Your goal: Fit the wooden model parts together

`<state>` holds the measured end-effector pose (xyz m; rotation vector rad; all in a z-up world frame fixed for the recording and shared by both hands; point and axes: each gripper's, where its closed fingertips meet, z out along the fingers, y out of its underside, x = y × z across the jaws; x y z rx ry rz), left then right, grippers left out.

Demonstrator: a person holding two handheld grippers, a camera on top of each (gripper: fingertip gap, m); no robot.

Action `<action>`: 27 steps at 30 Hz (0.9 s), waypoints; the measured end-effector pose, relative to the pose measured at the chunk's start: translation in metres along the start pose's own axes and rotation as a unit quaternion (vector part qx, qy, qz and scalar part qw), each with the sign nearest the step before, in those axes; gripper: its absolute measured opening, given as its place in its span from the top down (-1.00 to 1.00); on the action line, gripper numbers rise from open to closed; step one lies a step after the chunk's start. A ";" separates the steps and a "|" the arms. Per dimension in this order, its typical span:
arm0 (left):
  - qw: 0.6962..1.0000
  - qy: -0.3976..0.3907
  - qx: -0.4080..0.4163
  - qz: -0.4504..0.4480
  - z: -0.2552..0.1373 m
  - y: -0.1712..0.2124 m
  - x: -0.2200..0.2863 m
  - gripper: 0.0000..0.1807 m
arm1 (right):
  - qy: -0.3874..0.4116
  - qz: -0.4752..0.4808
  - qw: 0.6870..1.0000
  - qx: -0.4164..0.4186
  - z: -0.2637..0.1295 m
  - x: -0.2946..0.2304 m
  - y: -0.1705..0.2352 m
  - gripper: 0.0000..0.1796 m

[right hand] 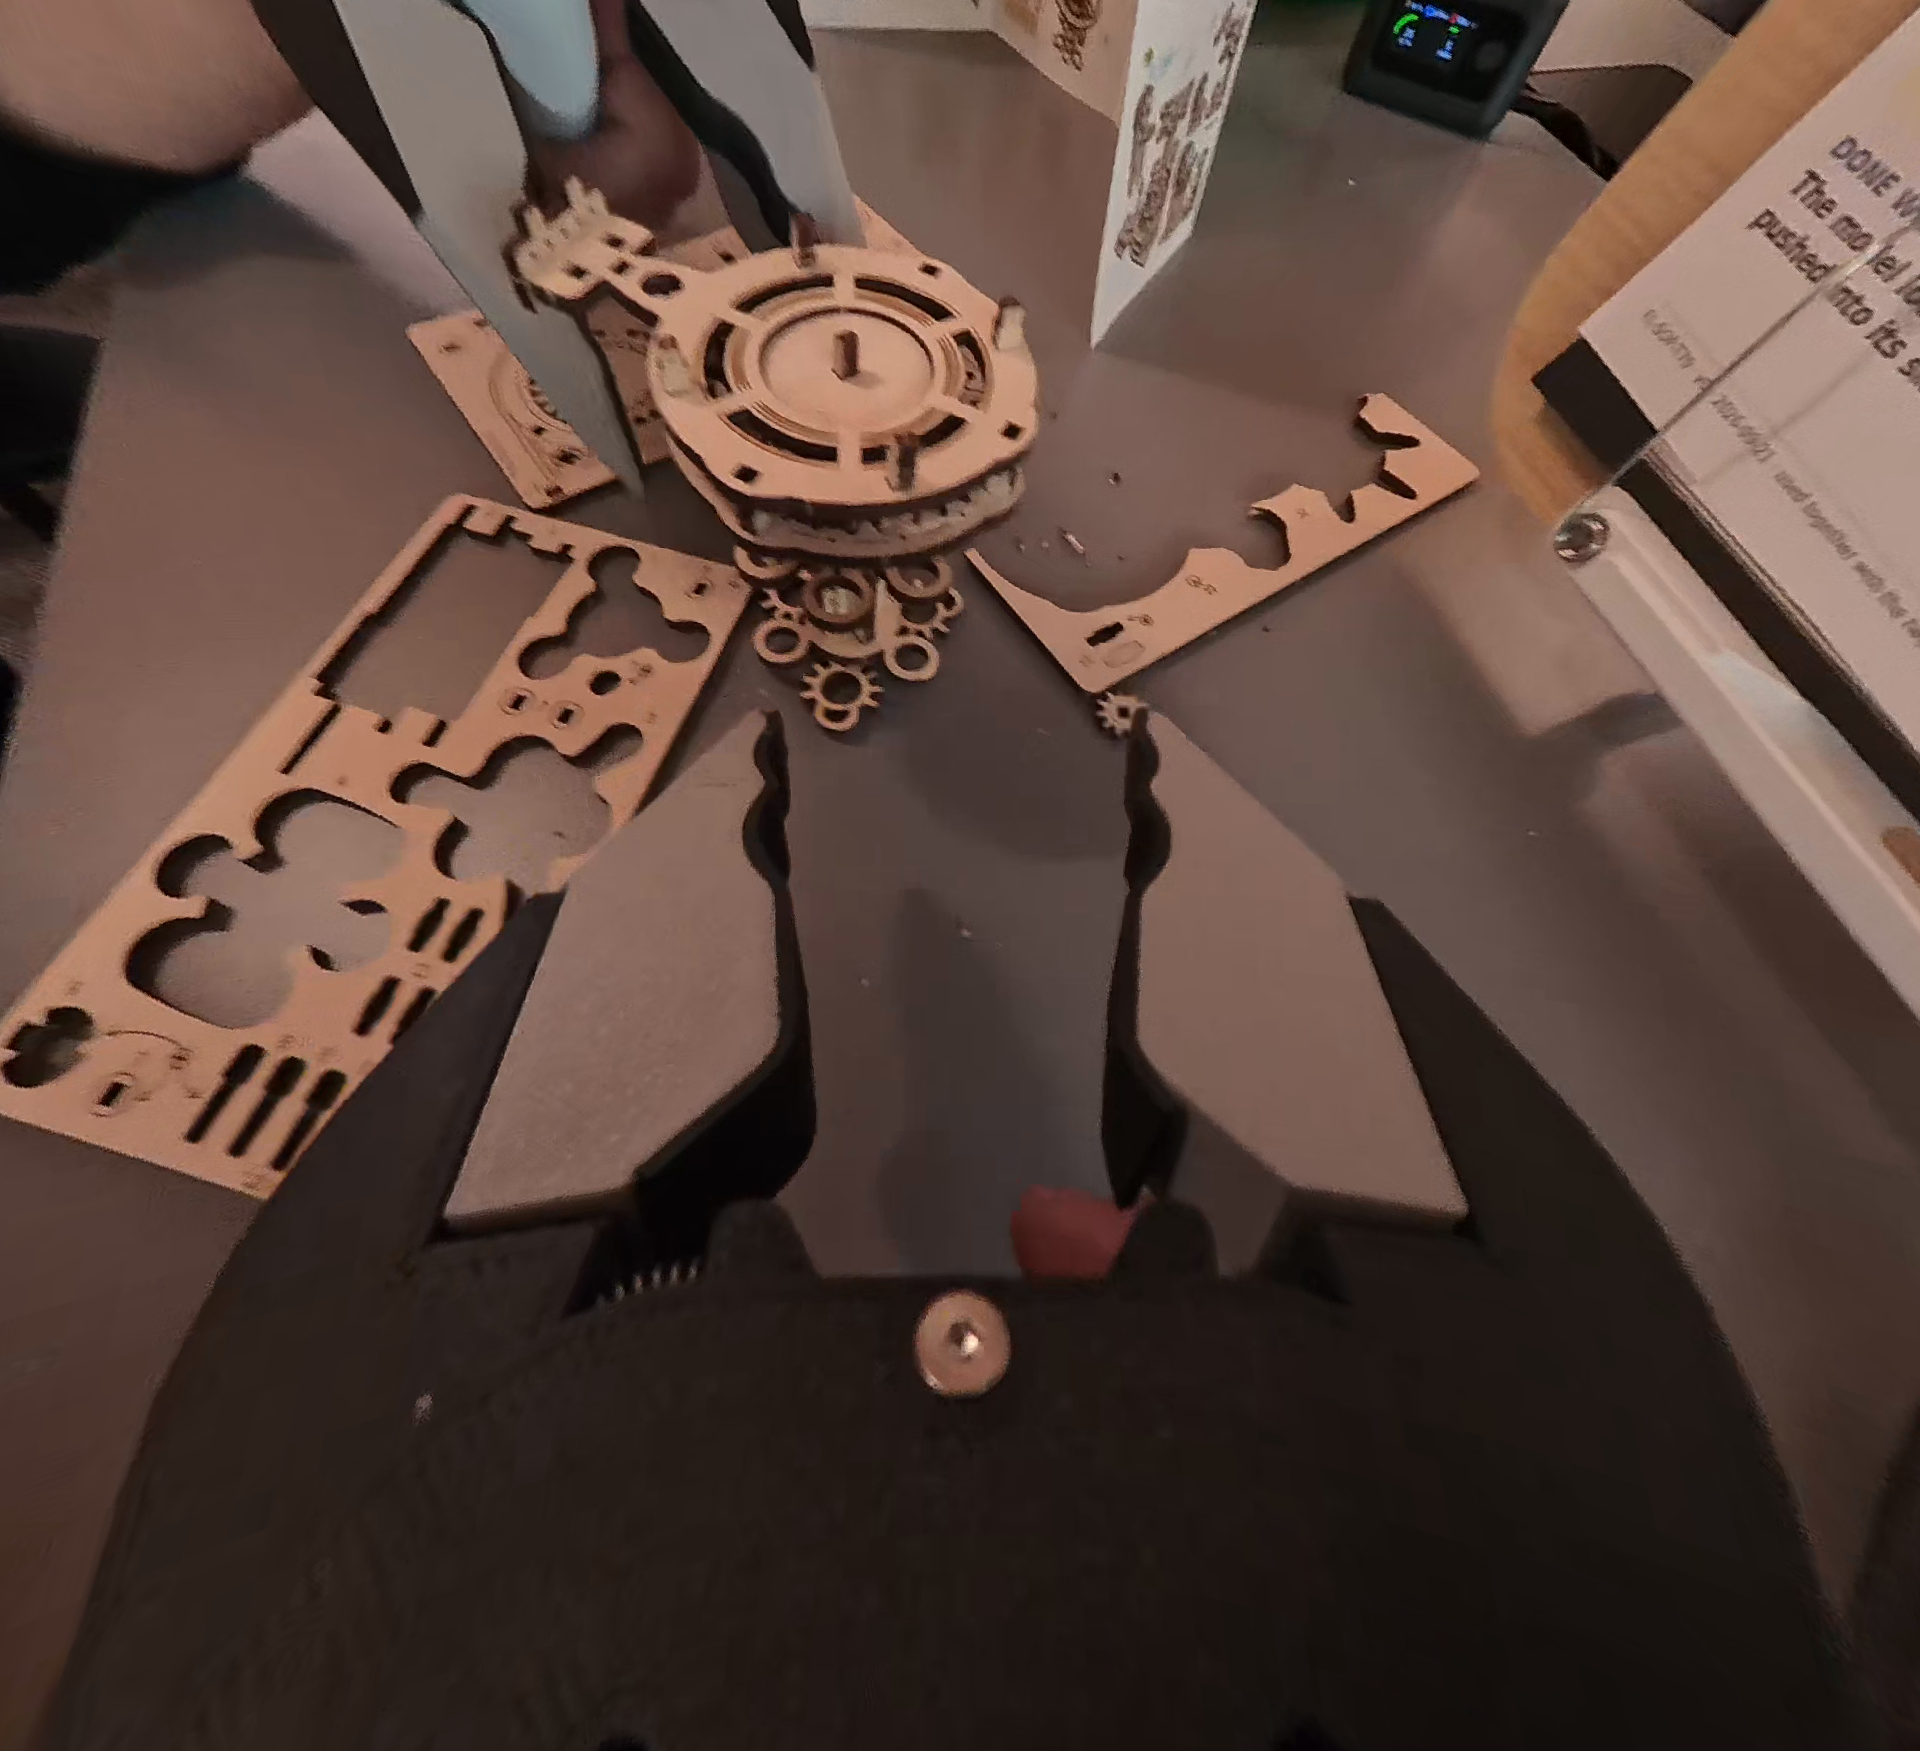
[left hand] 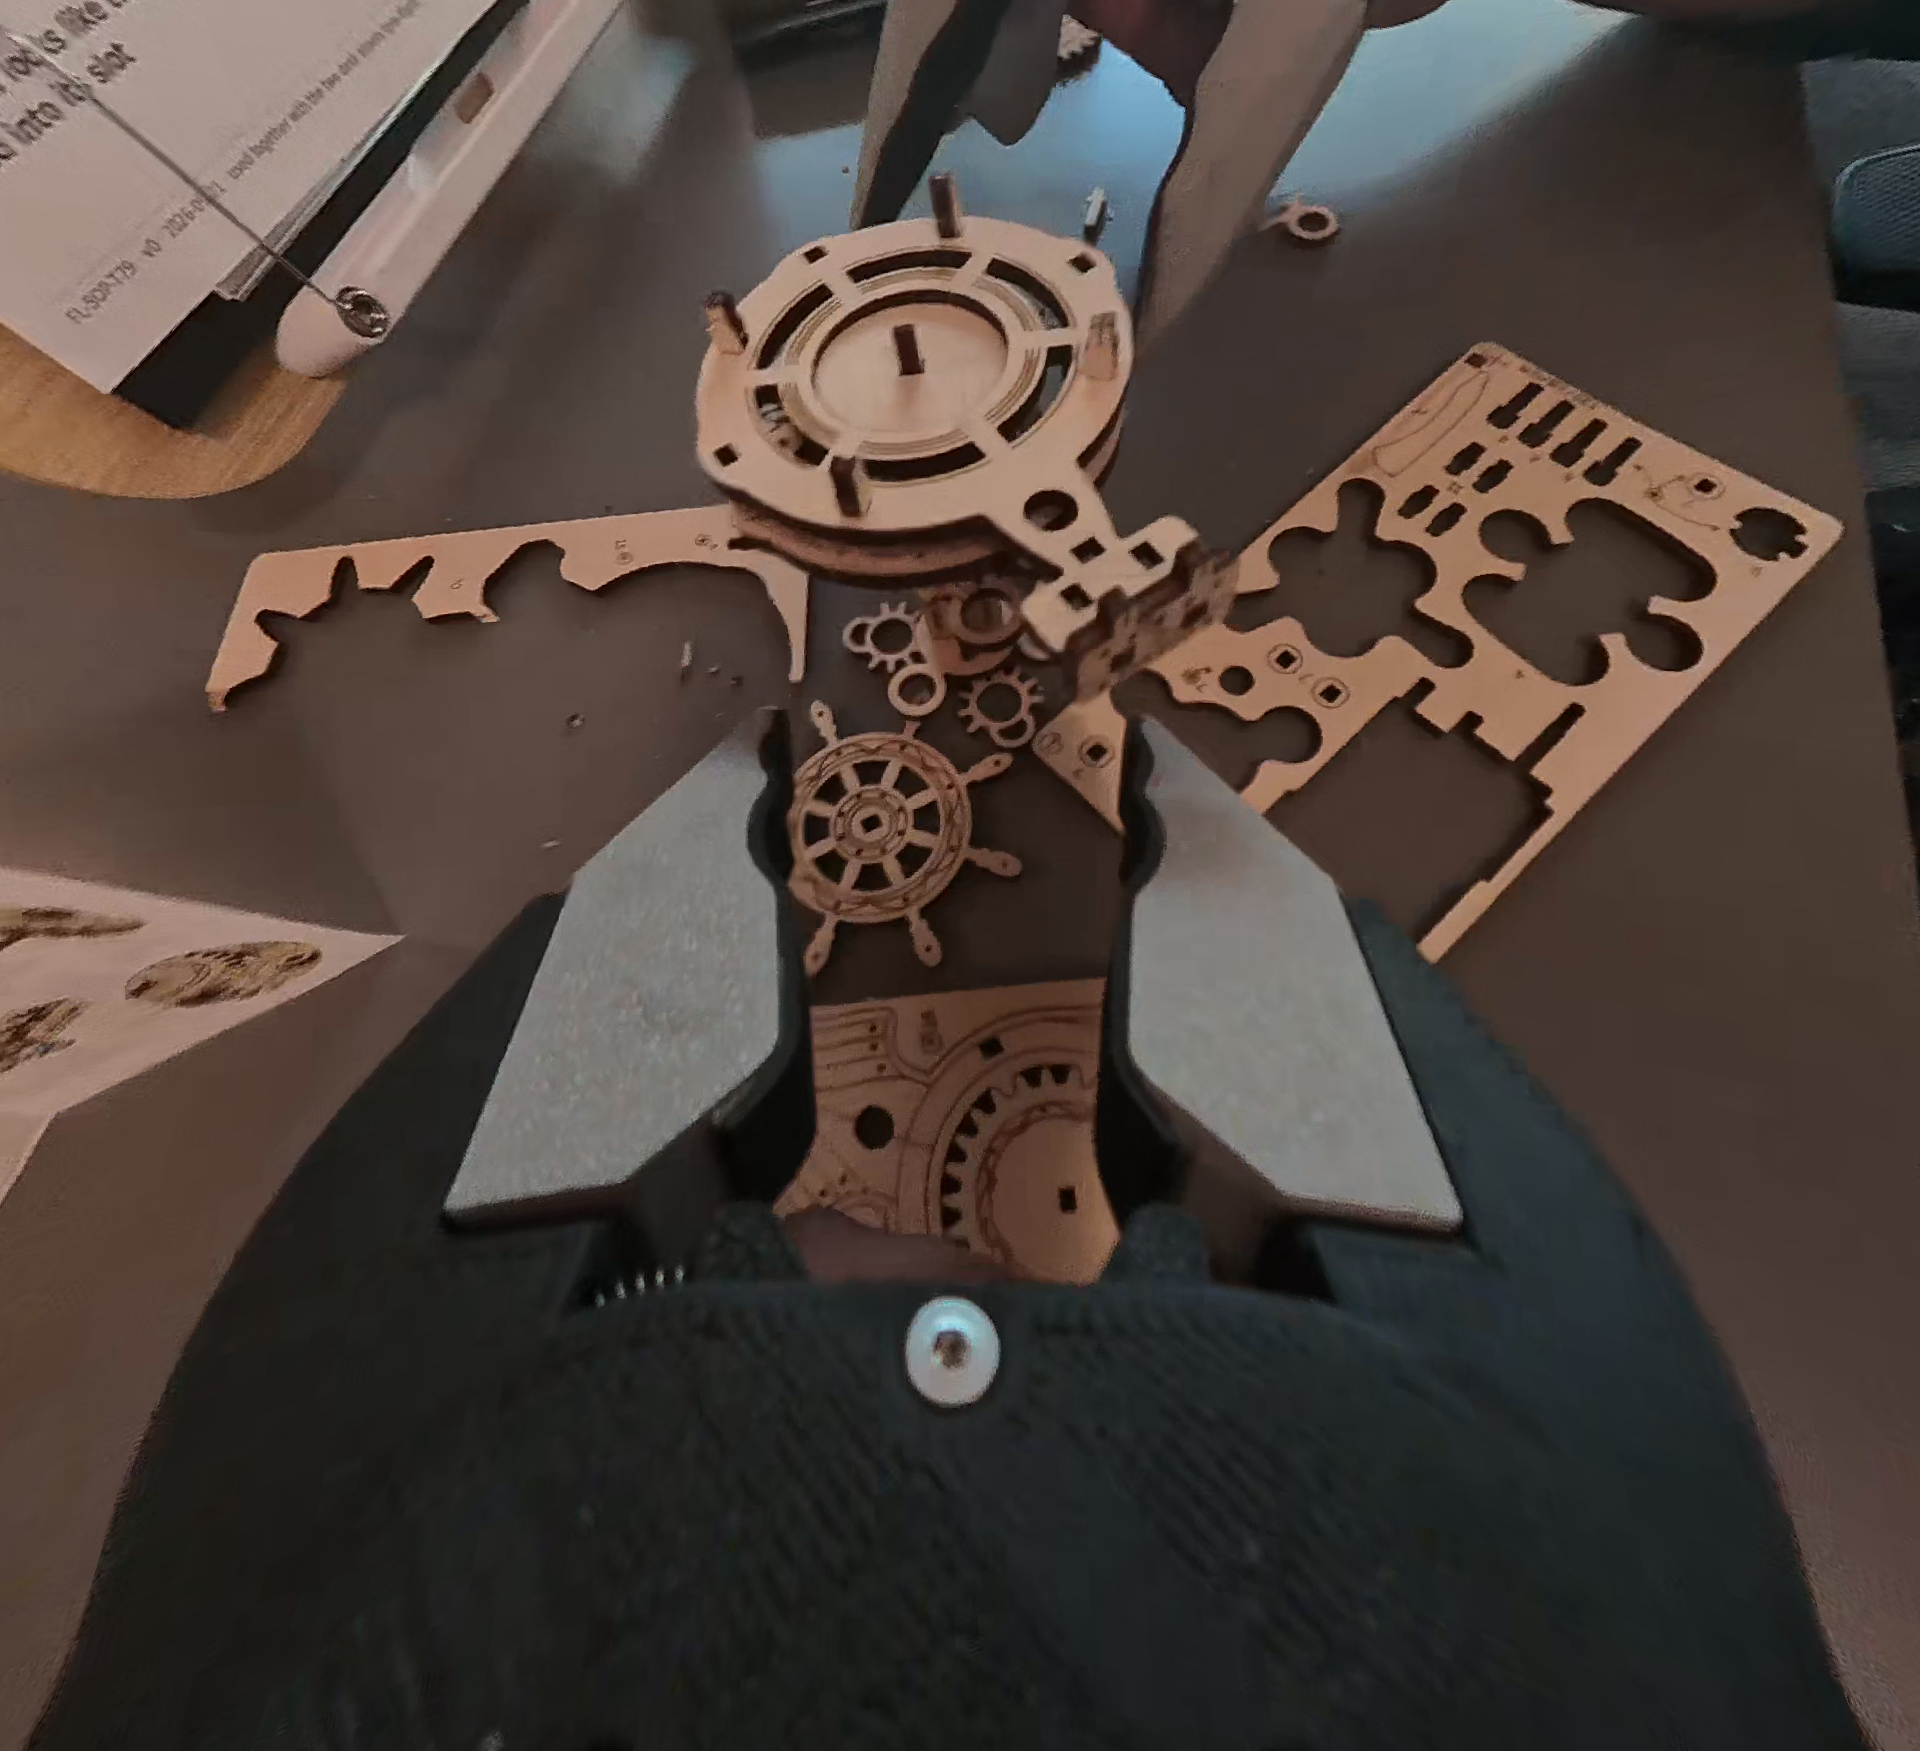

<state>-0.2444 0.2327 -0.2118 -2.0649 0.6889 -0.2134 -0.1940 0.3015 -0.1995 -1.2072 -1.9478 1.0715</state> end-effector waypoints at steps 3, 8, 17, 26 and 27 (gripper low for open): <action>1.000 -0.023 0.002 -0.020 -0.008 0.012 -0.012 0.37 | 0.034 -0.015 0.999 -0.004 -0.005 0.015 0.010 0.39; 0.986 -0.152 -0.006 -0.068 -0.007 0.019 -0.058 0.36 | 0.069 0.025 0.997 0.004 -0.012 0.035 0.018 0.38; 0.953 -0.272 0.063 -0.121 -0.027 -0.001 -0.094 0.35 | 0.126 0.021 0.992 0.002 -0.016 0.058 0.021 0.35; 0.917 -0.371 0.113 -0.089 -0.072 -0.016 -0.118 0.37 | 0.170 -0.009 0.985 -0.024 -0.017 0.068 0.028 0.35; 0.902 -0.405 0.131 -0.075 -0.094 -0.021 -0.126 0.38 | 0.174 -0.011 0.984 -0.025 -0.018 0.069 0.028 0.35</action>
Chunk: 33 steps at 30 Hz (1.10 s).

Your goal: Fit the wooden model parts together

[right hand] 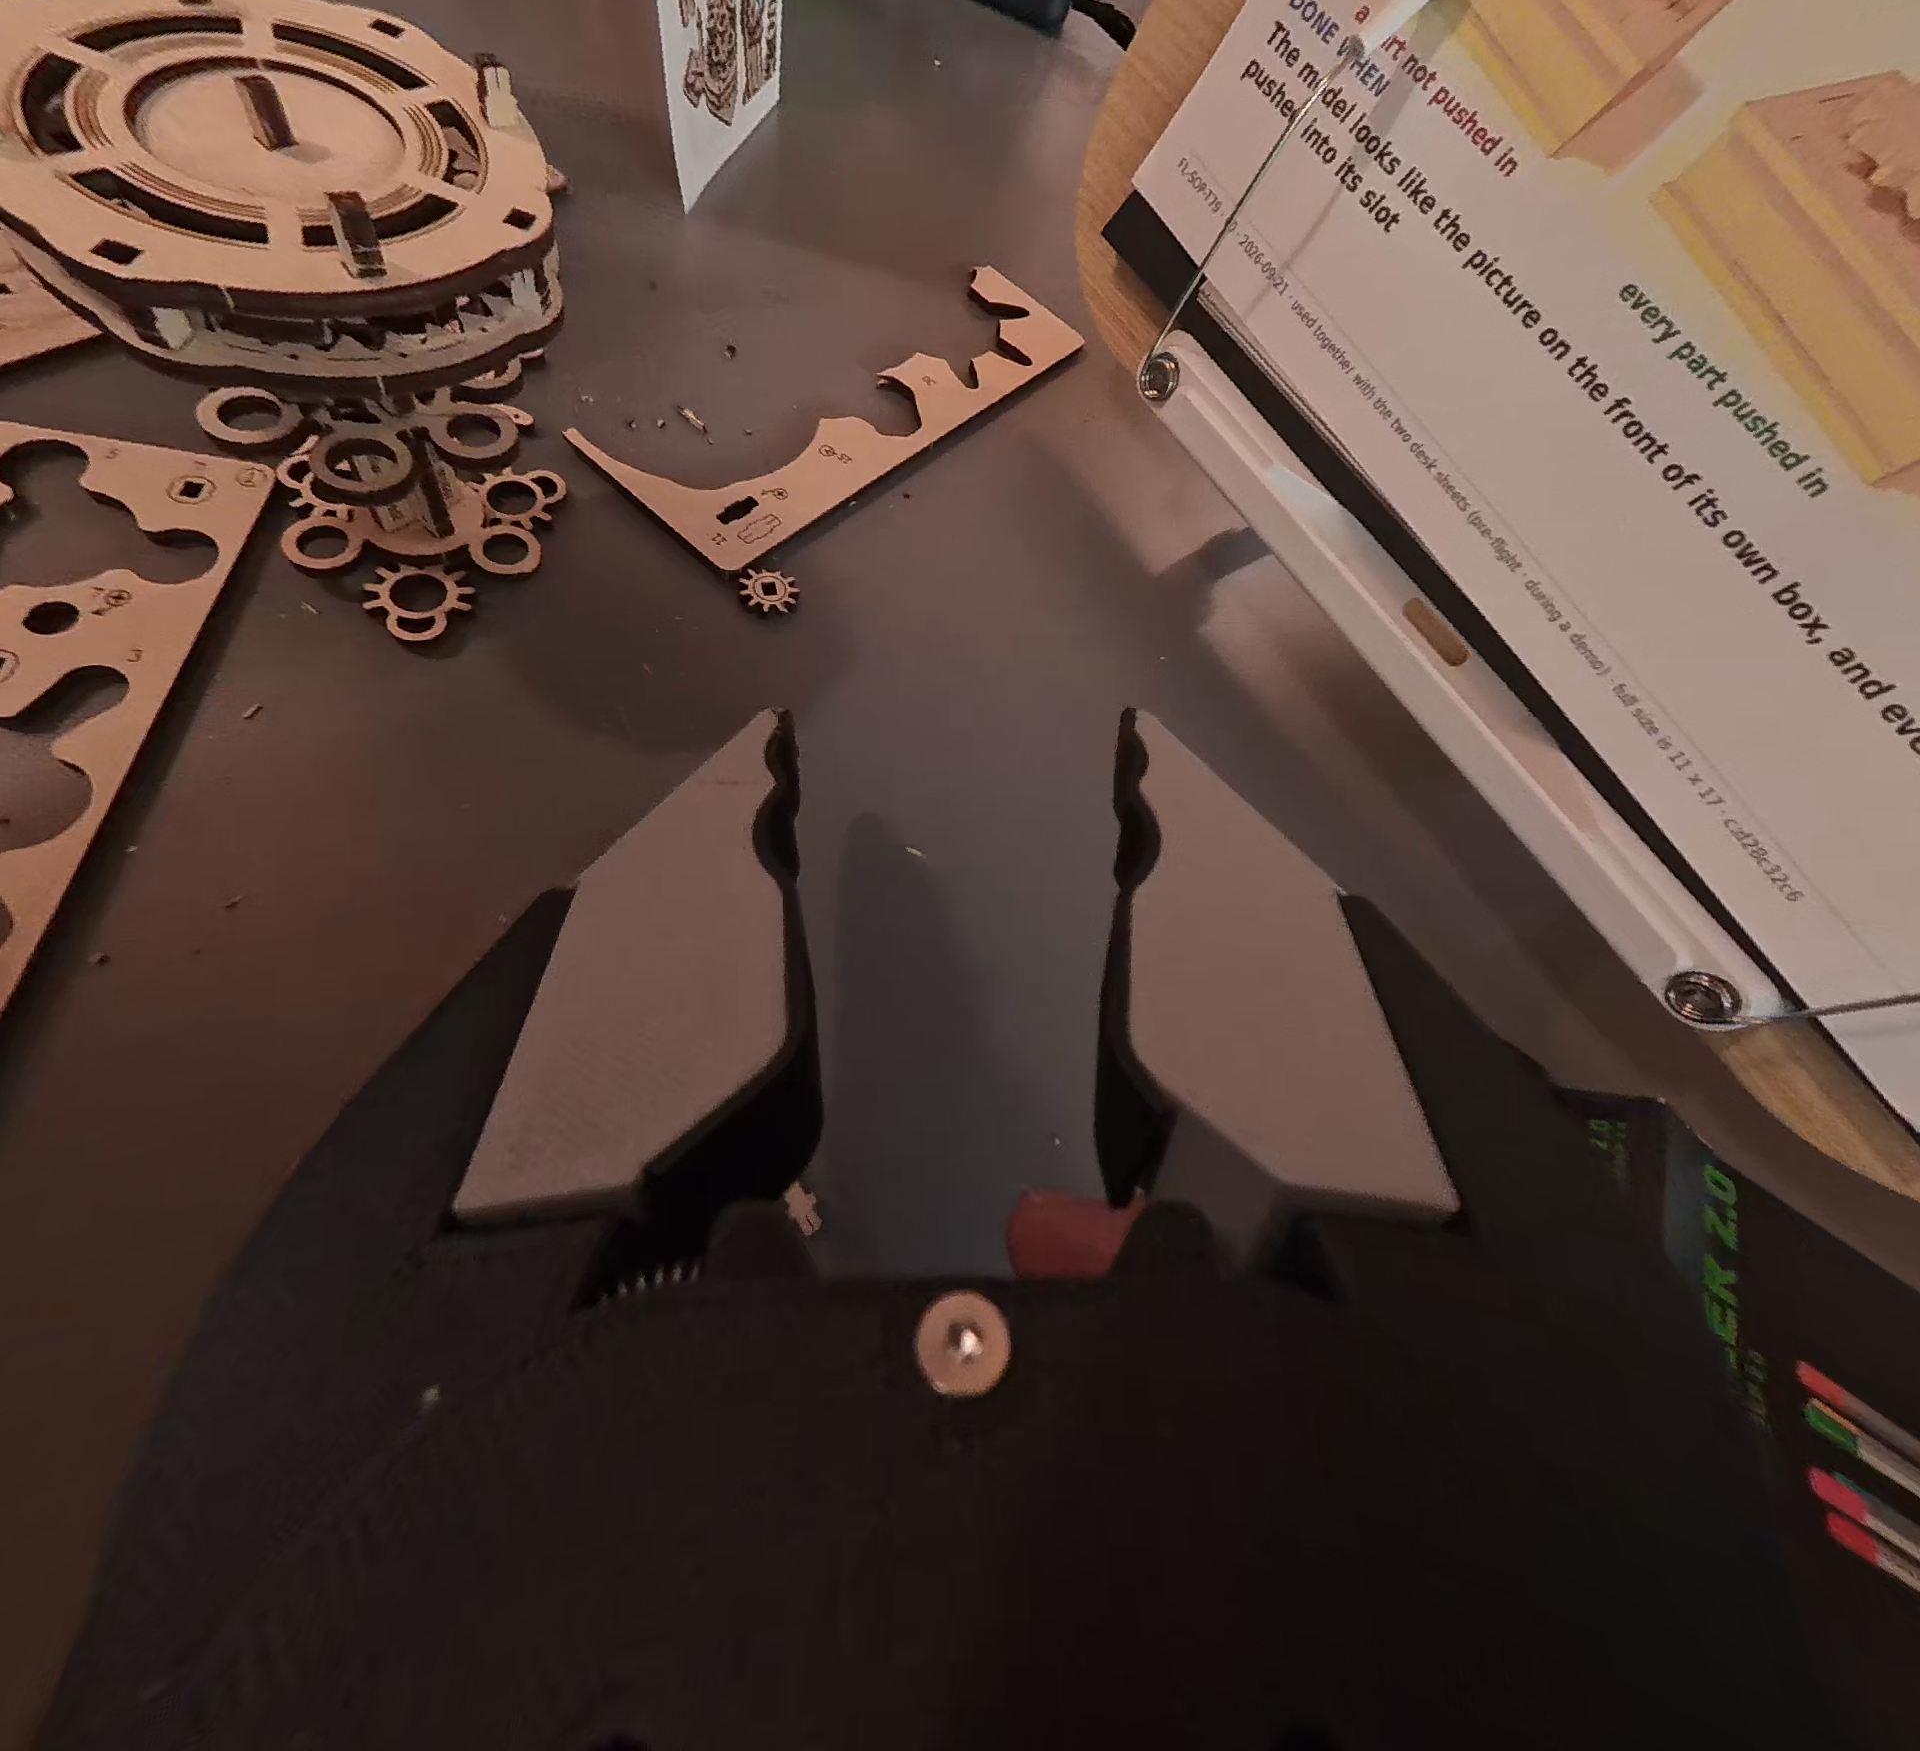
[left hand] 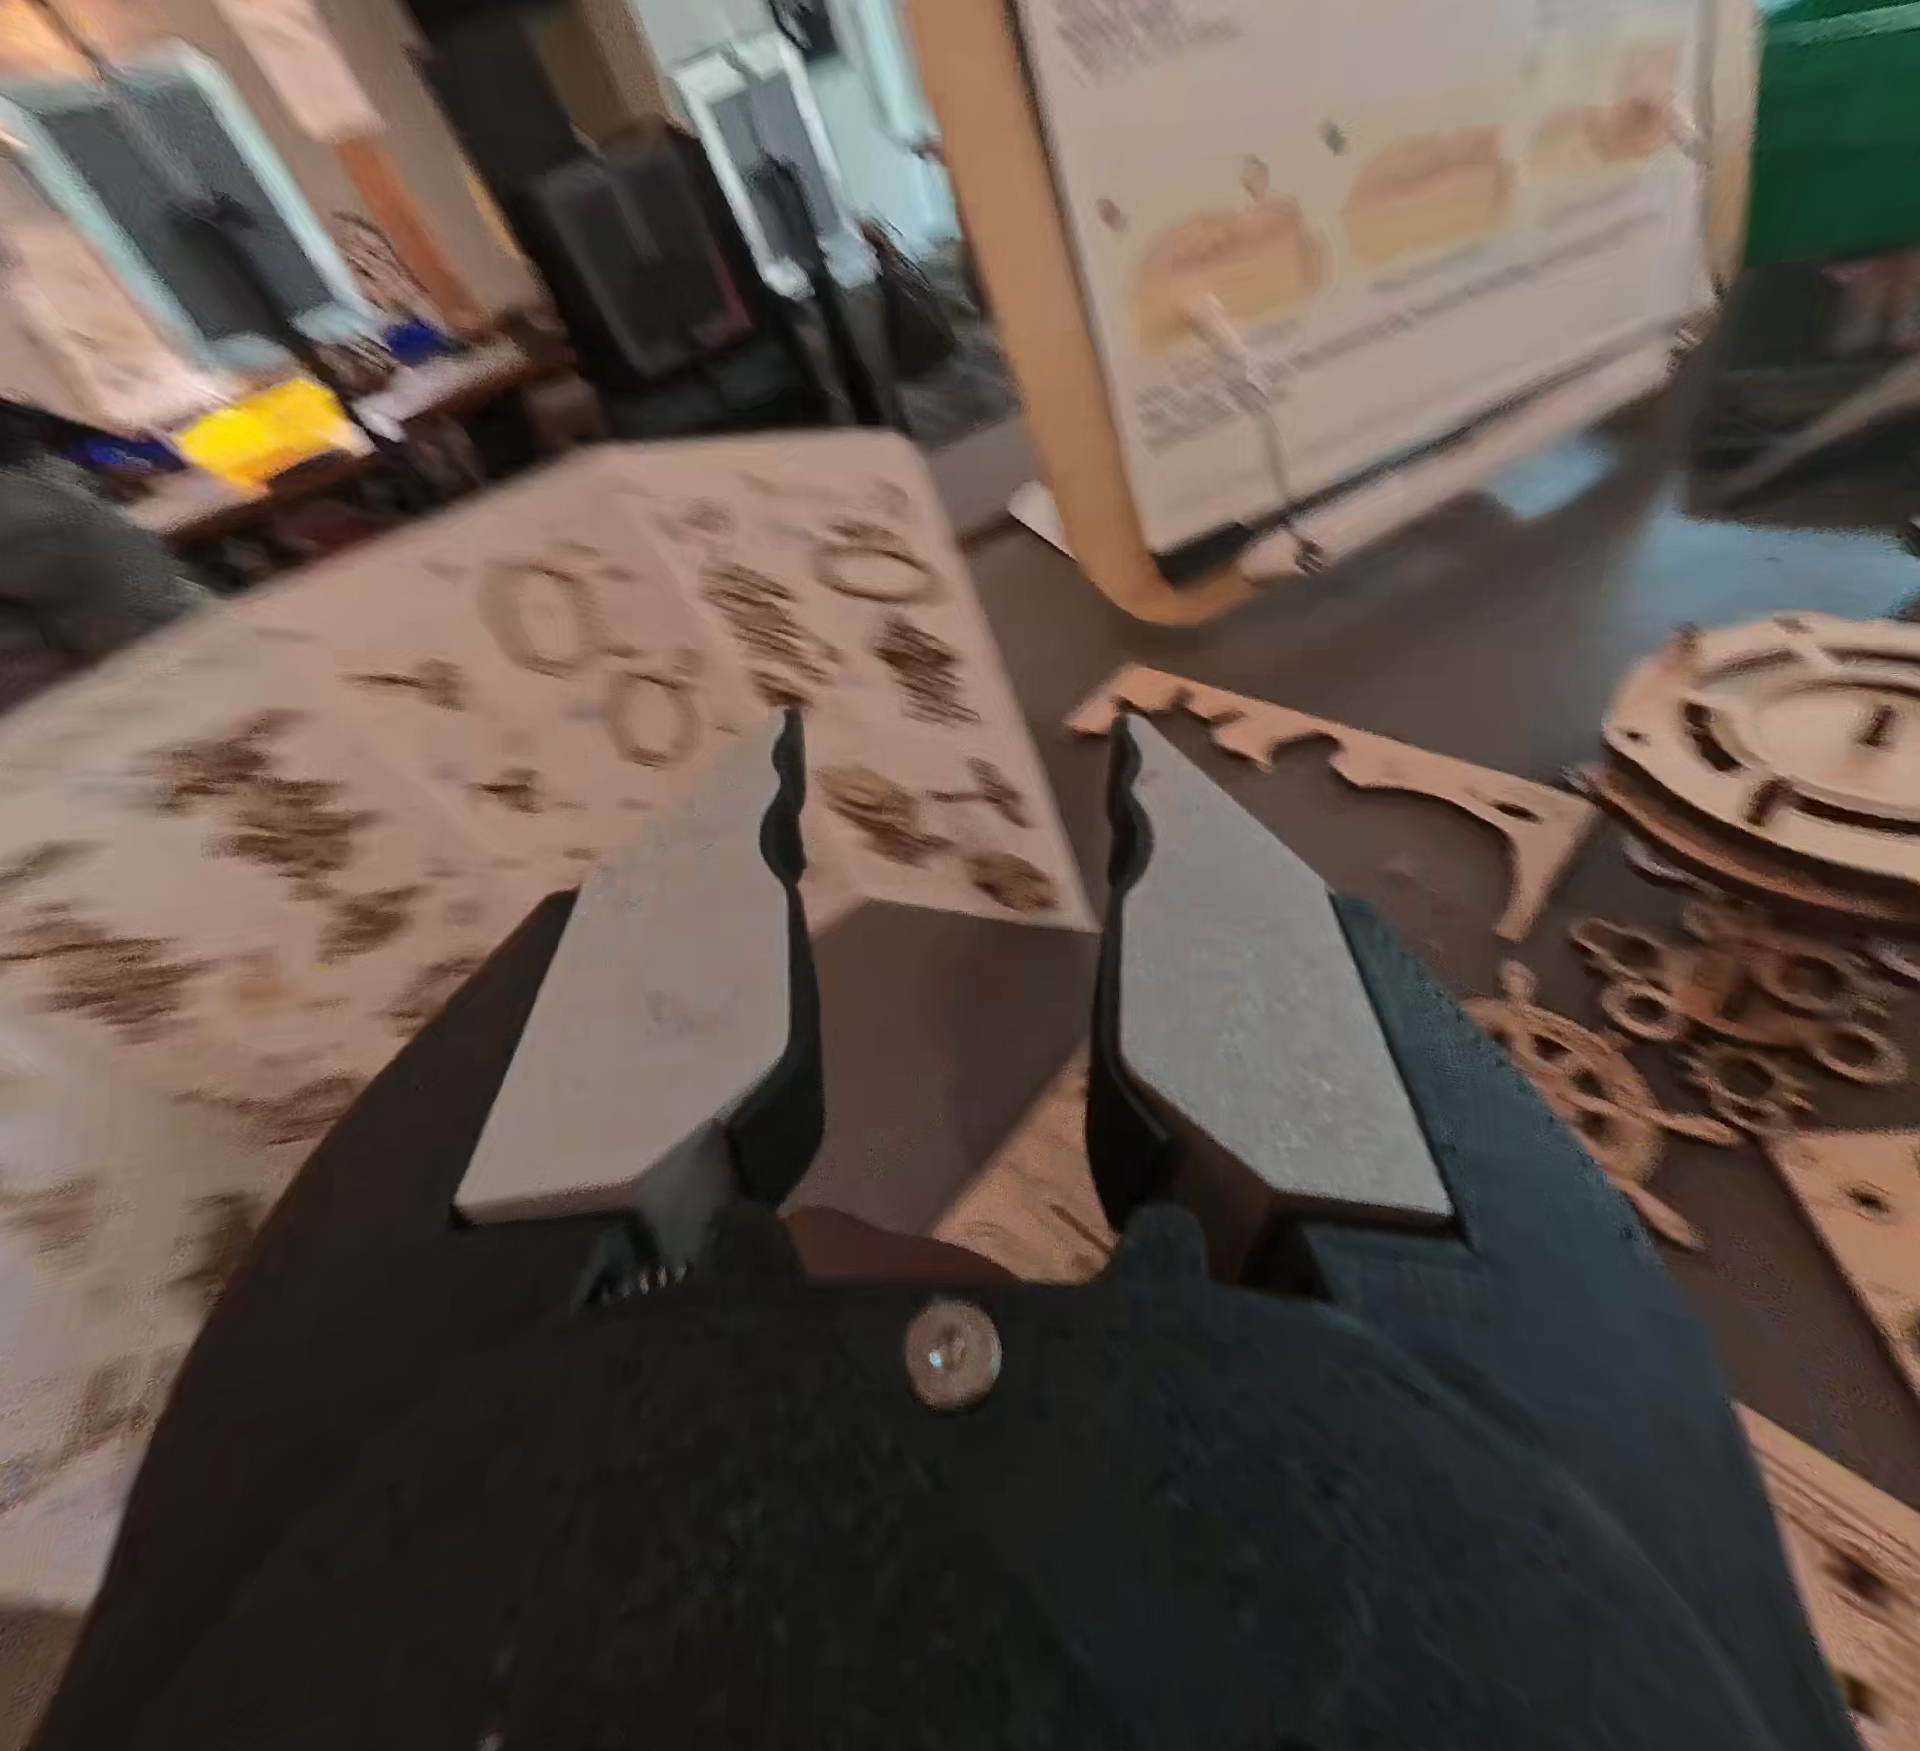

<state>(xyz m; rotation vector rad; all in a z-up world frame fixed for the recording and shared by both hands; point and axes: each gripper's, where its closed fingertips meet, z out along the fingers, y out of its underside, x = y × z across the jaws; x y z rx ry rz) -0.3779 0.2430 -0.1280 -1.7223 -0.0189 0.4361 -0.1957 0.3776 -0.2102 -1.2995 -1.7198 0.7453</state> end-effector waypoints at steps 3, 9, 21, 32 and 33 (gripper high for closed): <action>0.988 -0.121 0.099 -0.005 -0.040 -0.034 -0.067 0.54 | 0.008 0.000 1.000 0.002 -0.002 0.002 0.001 0.35; 0.975 -0.189 0.113 -0.031 -0.064 -0.025 -0.121 0.53 | -0.005 0.016 1.000 0.004 -0.004 0.003 0.002 0.32; 0.980 -0.151 0.103 -0.081 -0.056 -0.019 -0.116 0.57 | -0.004 0.033 0.999 0.003 -0.007 0.010 0.005 0.30; 0.994 -0.081 0.014 -0.065 -0.025 0.015 -0.087 0.57 | -0.120 0.035 0.992 -0.007 -0.006 -0.078 -0.018 0.36; 0.995 -0.076 0.010 -0.060 -0.023 0.017 -0.085 0.57 | -0.116 0.032 0.993 -0.020 -0.001 -0.082 -0.017 0.37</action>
